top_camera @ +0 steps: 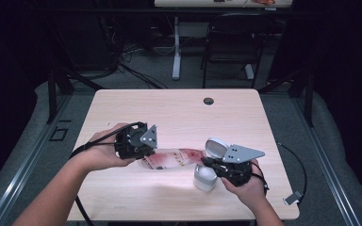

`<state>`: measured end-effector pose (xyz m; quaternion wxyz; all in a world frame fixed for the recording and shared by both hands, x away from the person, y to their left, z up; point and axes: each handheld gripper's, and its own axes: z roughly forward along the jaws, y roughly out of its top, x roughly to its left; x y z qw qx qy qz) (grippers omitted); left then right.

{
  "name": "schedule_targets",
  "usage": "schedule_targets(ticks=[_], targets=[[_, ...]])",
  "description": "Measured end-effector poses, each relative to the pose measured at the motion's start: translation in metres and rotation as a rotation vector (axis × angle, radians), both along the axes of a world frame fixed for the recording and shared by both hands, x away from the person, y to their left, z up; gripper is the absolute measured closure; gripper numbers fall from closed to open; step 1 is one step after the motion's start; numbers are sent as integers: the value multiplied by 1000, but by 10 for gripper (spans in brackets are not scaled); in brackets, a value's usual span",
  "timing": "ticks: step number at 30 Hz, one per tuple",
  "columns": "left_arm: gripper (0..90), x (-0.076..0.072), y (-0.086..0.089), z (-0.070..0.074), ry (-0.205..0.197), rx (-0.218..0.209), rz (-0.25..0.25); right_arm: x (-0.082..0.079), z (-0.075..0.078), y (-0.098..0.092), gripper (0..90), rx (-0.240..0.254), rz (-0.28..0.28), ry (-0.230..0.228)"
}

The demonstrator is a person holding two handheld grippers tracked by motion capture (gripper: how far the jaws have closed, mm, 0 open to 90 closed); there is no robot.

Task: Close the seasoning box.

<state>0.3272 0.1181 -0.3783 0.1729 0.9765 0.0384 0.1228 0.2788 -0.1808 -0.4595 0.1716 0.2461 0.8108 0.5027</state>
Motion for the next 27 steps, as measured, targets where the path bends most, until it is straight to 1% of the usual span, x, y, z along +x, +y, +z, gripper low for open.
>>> schedule_targets(ticks=[2, 10, 12, 14, 22, 27], targets=[[887, 0, 2, -4, 3, -5, 3, 0, 3, 1, 900, -15, 4, -5], [887, 1, 13, -25, 38, -58, 23, 2, 12, 8, 900, -75, 21, -16], [887, 1, 16, -29, 47, -76, 35, 2, 13, 10, 900, -82, 22, -21], [886, 2, 19, -32, 51, -80, 39, 3, 16, 14, 900, -94, 30, -25], [878, 0, 26, -41, 55, -100, 61, 3, 25, 24, 900, -106, 34, -54], [873, -2, 29, -47, 64, -130, 70, 3, 32, 27, 900, -118, 40, -64]])
